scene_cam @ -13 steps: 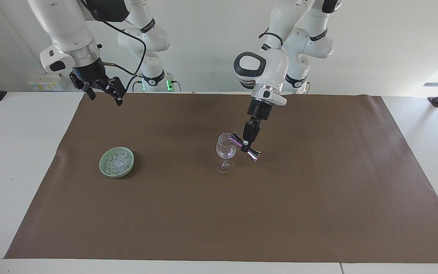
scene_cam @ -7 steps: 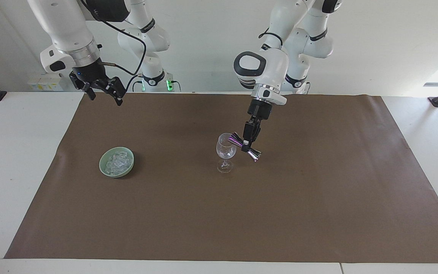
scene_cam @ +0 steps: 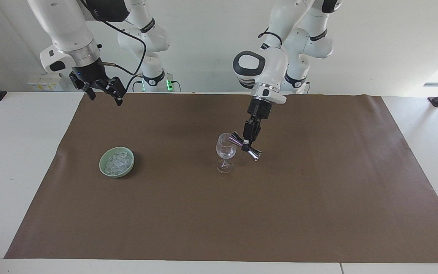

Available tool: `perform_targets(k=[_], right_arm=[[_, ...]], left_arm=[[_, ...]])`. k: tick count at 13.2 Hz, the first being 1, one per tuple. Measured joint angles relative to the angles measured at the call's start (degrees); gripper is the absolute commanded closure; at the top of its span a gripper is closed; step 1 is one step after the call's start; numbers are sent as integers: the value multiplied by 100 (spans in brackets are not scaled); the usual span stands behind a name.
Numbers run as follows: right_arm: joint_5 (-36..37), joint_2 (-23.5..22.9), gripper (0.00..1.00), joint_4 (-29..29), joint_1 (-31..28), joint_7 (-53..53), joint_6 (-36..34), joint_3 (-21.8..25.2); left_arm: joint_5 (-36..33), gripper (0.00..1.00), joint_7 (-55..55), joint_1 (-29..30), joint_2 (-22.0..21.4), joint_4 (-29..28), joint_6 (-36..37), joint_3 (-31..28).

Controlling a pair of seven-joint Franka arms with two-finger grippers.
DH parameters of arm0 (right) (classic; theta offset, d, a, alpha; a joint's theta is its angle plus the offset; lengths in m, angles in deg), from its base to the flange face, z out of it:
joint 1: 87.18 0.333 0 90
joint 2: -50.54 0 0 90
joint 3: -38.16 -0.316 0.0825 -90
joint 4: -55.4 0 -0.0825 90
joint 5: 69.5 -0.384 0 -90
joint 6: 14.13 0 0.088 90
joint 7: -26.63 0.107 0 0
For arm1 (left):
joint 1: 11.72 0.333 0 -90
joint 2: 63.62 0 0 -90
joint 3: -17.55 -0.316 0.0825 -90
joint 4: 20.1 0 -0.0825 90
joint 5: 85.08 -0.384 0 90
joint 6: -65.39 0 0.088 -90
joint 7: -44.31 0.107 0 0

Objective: Pour wine and add ice with both arms
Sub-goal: 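Turn the jigger upright and carry it back with the left gripper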

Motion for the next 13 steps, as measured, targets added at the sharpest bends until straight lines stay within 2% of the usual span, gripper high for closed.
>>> perform_targets(k=[3, 6, 10, 13], right_arm=[[0, 0, 0, 0, 0, 0, 0, 0], [0, 0, 0, 0, 0, 0, 0, 0], [0, 0, 0, 0, 0, 0, 0, 0], [0, 0, 0, 0, 0, 0, 0, 0]], left_arm=[[261, 100, -25, -11, -1, 80, -46, 20], [961, 100, -101, -11, -57, 169, -96, 90], [1551, 100, -1144, 120, -181, 189, -104, 101], [1848, 100, -2169, 491, -282, 193, -31, 115]])
